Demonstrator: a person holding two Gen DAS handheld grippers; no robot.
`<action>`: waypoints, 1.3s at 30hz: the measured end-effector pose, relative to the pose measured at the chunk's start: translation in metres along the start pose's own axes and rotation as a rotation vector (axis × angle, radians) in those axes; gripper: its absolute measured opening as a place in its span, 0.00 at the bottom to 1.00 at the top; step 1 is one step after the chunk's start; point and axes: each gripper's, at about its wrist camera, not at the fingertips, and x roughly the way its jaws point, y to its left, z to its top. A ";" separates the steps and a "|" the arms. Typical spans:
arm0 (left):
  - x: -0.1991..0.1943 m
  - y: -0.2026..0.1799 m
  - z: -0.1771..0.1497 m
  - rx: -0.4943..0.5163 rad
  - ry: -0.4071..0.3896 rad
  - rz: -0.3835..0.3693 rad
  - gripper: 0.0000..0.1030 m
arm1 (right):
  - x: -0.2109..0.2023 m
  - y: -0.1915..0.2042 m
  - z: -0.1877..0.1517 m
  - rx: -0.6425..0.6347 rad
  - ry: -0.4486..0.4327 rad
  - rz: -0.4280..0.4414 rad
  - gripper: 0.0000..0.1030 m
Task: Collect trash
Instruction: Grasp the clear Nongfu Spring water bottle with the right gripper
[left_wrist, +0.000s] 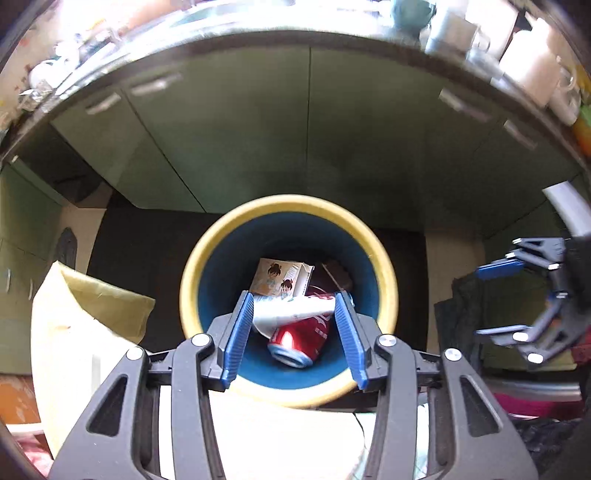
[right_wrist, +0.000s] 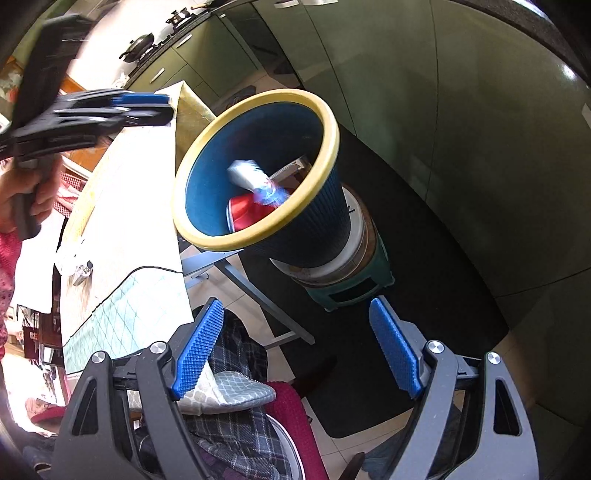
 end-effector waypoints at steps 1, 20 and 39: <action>-0.016 0.000 -0.007 -0.016 -0.022 0.007 0.45 | -0.001 0.003 0.001 -0.007 -0.001 0.000 0.78; -0.247 0.039 -0.343 -0.679 -0.181 0.247 0.66 | 0.012 0.272 0.032 -0.671 0.056 0.087 0.78; -0.265 0.060 -0.513 -0.985 -0.112 0.327 0.71 | 0.194 0.595 -0.022 -1.475 0.296 0.019 0.85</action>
